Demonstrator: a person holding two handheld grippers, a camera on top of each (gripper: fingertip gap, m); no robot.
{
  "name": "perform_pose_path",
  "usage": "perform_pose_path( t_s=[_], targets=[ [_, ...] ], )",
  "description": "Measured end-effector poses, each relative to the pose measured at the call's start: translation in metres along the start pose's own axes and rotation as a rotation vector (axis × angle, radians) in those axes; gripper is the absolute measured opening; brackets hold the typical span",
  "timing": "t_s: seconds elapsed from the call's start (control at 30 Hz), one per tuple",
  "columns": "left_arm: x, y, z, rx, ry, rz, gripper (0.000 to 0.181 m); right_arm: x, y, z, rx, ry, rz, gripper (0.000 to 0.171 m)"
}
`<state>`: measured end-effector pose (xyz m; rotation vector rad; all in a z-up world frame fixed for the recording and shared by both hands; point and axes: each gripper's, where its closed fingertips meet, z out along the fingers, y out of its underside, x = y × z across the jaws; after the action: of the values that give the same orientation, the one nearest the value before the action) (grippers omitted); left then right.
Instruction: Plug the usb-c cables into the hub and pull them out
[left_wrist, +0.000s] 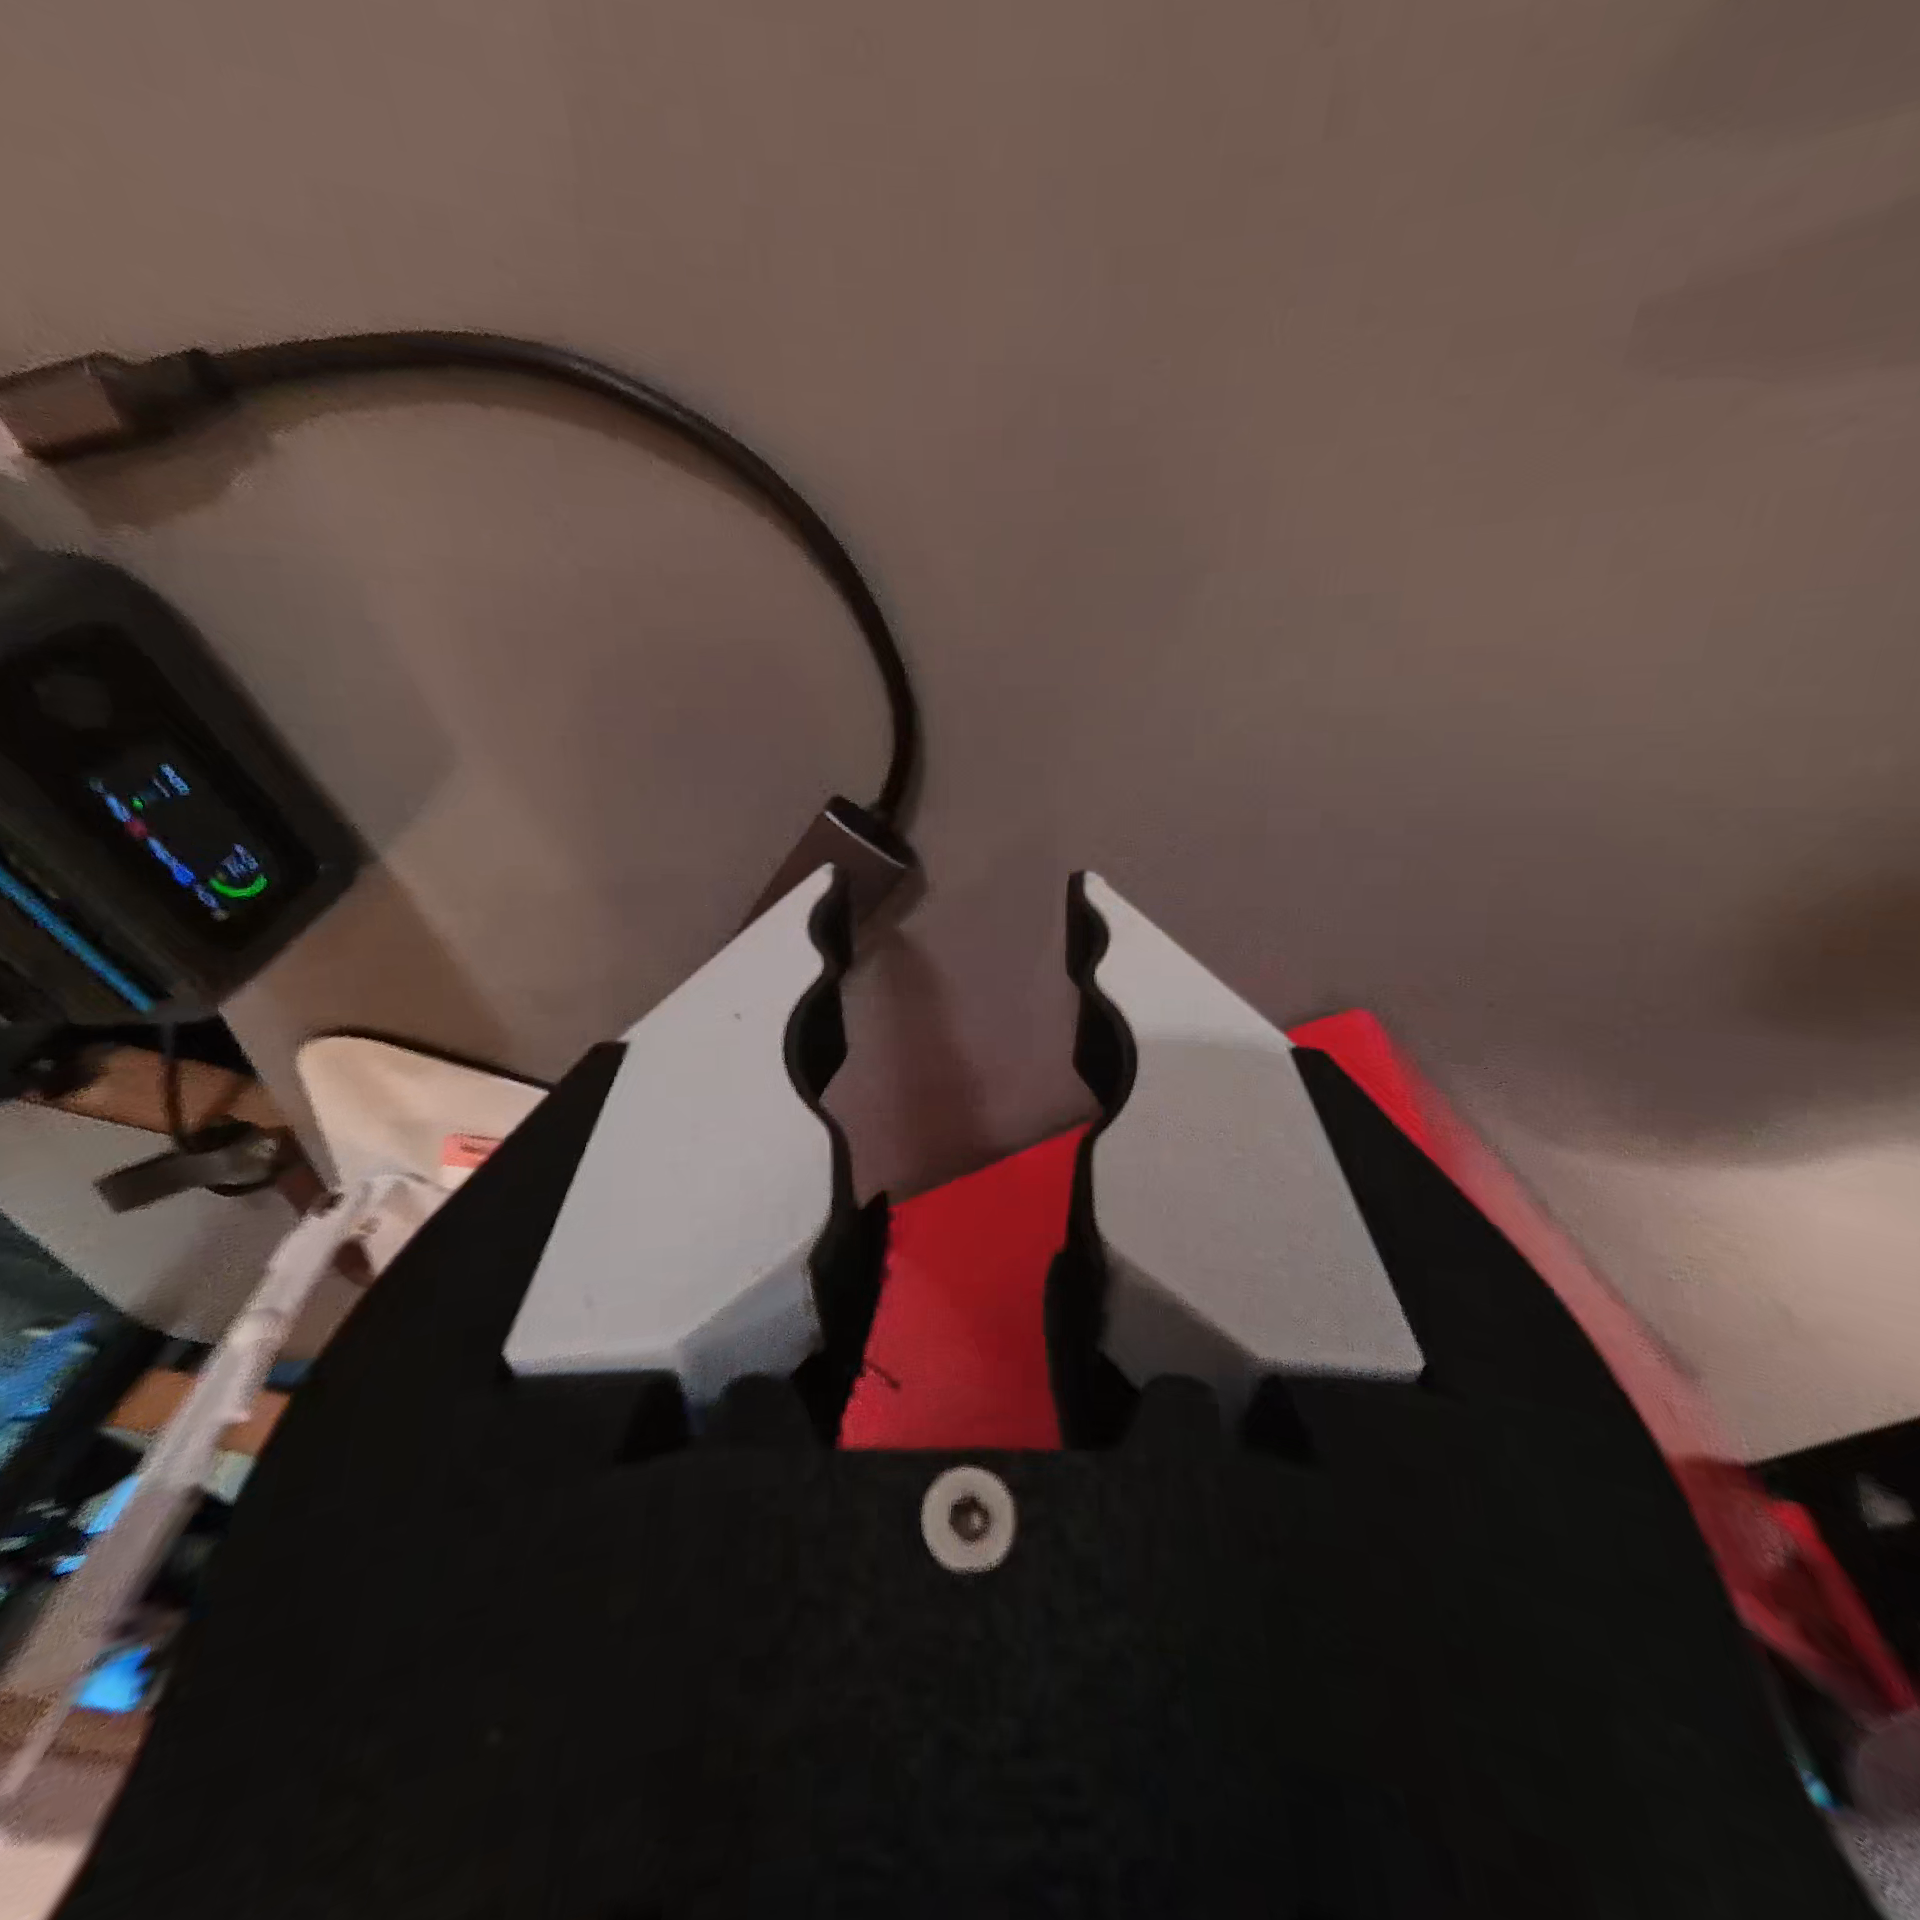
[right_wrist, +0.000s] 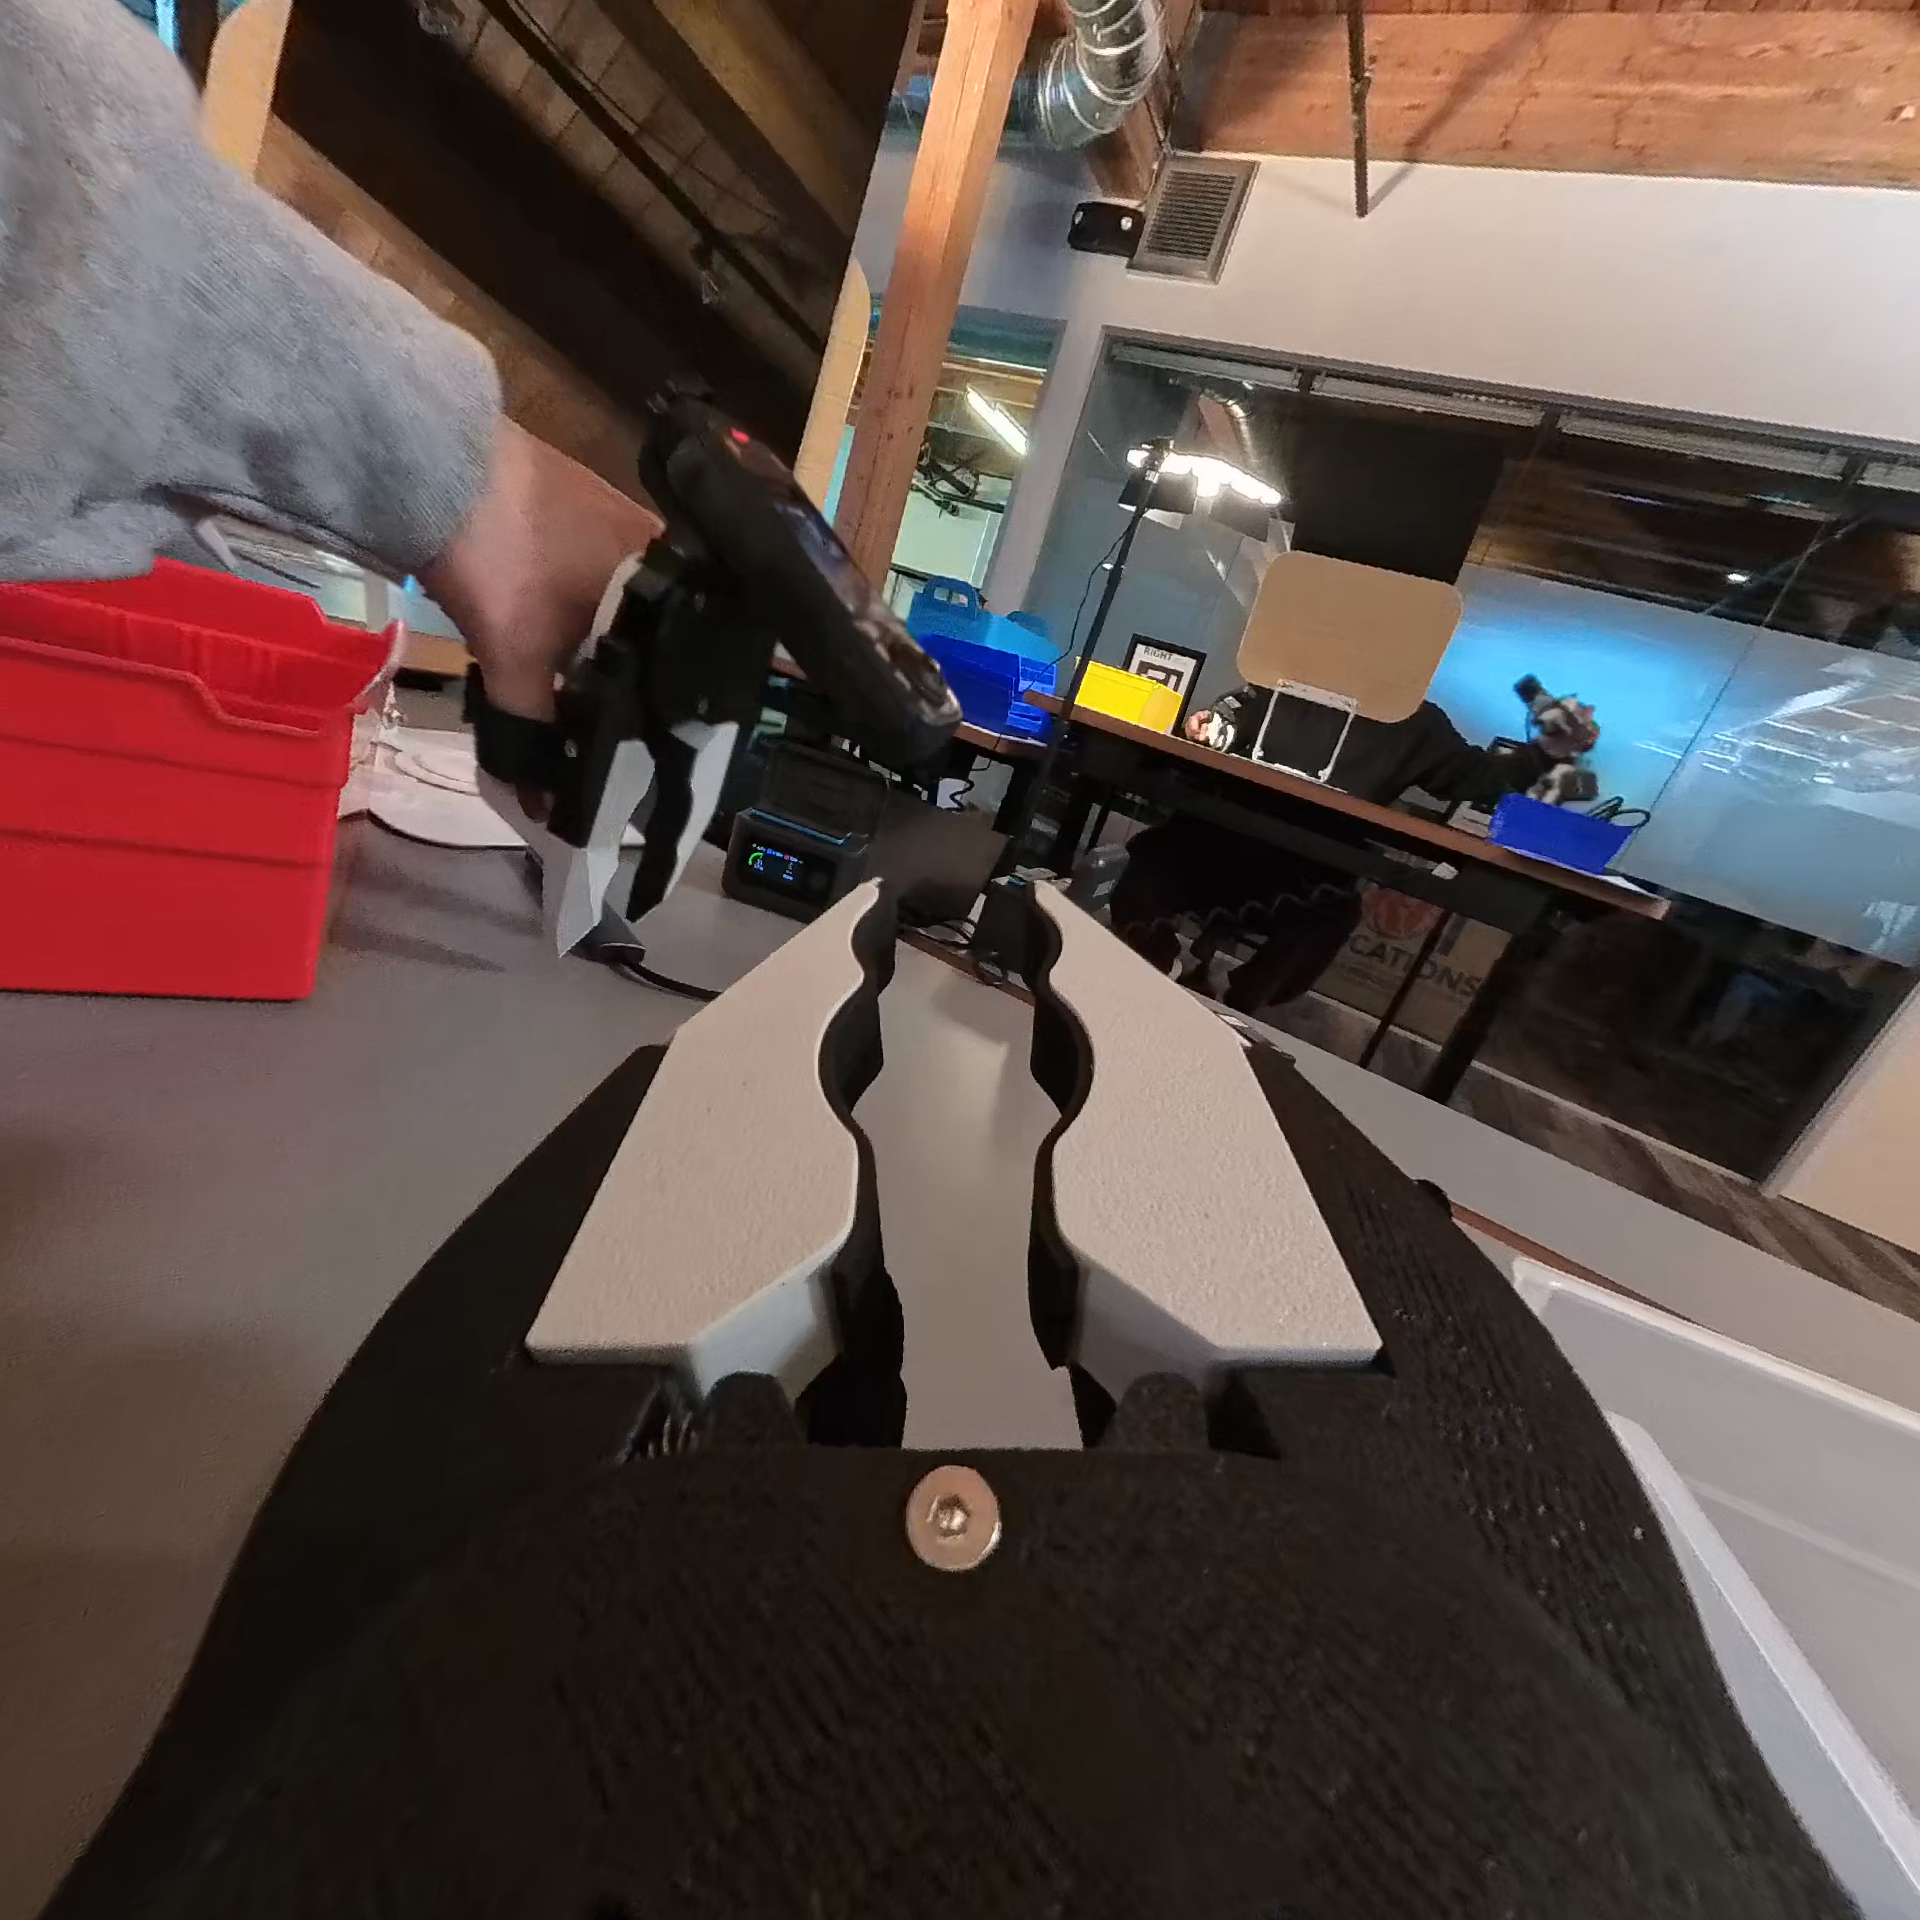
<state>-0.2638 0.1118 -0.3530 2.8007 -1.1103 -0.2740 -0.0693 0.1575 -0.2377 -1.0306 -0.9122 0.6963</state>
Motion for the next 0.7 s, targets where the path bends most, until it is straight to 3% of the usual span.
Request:
perform_pose_path(
  t_s=[0.03,0.17,0.33,0.47,0.7],
  targets=[
    [-0.004,0.003,0.003,-0.022,-0.004,0.044,0.039,-0.001,0.0,0.0,-0.001,-0.003,-0.001,0.021],
    [-0.016,0.012,0.012,-0.074,-0.032,0.252,0.018,-0.003,0.0,-0.002,-0.005,-0.012,-0.006,0.021],
    [-0.021,0.01,0.015,-0.064,-0.02,0.325,0.025,-0.008,0.0,-0.003,-0.009,-0.025,-0.024,0.021],
    [-0.021,0.018,0.023,-0.092,0.039,0.292,0.039,-0.013,-0.004,-0.006,-0.016,-0.034,-0.048,0.021],
    [-0.015,0.012,0.019,-0.019,0.108,0.203,0.022,-0.01,-0.009,-0.011,-0.014,-0.011,-0.068,0.022]
  ],
)
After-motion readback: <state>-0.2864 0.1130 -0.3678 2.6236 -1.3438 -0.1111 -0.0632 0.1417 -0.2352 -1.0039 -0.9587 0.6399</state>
